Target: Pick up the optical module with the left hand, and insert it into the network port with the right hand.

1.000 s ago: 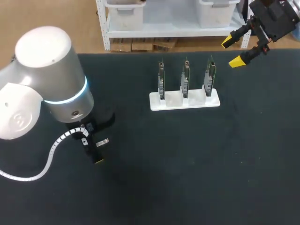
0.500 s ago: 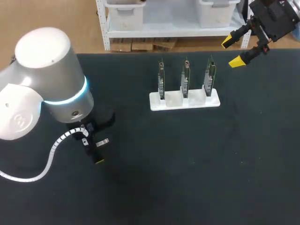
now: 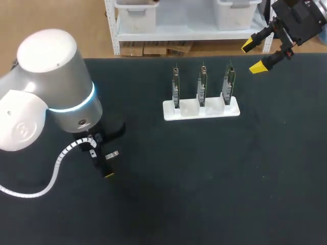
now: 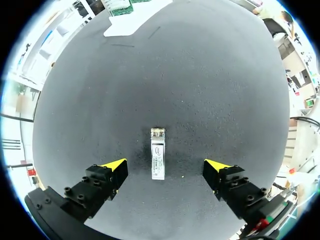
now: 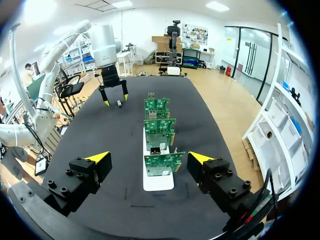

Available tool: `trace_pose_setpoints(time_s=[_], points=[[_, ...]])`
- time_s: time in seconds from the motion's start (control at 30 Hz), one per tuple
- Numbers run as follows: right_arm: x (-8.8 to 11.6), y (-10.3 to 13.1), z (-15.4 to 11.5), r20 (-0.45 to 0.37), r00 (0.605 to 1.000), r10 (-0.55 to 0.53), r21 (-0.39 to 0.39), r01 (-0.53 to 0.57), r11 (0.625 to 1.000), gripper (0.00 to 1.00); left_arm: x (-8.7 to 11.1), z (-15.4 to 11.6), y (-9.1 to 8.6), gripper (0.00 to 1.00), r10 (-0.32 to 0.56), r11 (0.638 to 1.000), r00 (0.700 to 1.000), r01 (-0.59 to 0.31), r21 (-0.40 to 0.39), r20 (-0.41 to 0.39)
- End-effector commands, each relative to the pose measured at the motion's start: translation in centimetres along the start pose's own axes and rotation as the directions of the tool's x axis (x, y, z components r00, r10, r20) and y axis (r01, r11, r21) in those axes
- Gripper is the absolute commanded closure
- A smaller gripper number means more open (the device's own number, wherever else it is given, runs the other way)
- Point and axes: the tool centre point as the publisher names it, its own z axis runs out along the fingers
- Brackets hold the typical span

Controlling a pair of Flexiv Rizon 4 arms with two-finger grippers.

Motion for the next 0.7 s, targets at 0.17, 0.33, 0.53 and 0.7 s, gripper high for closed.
trace_pose_setpoints(time_s=[0.17, 0.33, 0.53, 0.7], points=[[-0.02, 0.17, 0.0, -0.001, 1.0, 0.0, 0.004, 0.0, 1.0, 0.0, -0.09, 0.09, 0.18, 1.0, 0.007, 1.0, 1.0, -0.007, 0.007, 0.001], [-0.02, 0.17, 0.0, -0.001, 1.0, 0.0, 0.004, 0.0, 1.0, 0.0, 0.07, 0.13, 0.16, 1.0, 0.006, 1.0, 1.0, -0.006, 0.011, 0.007], [-0.02, 0.17, 0.0, -0.001, 1.0, 0.0, 0.004, 0.0, 1.0, 0.0, 0.28, 0.18, 0.12, 1.0, 0.002, 1.0, 1.0, -0.003, 0.02, 0.023], [-0.02, 0.17, 0.0, -0.001, 1.0, 0.0, 0.004, 0.0, 1.0, 0.0, 0.55, 0.25, 0.1, 1.0, -0.006, 1.0, 0.999, 0.005, 0.03, 0.039]])
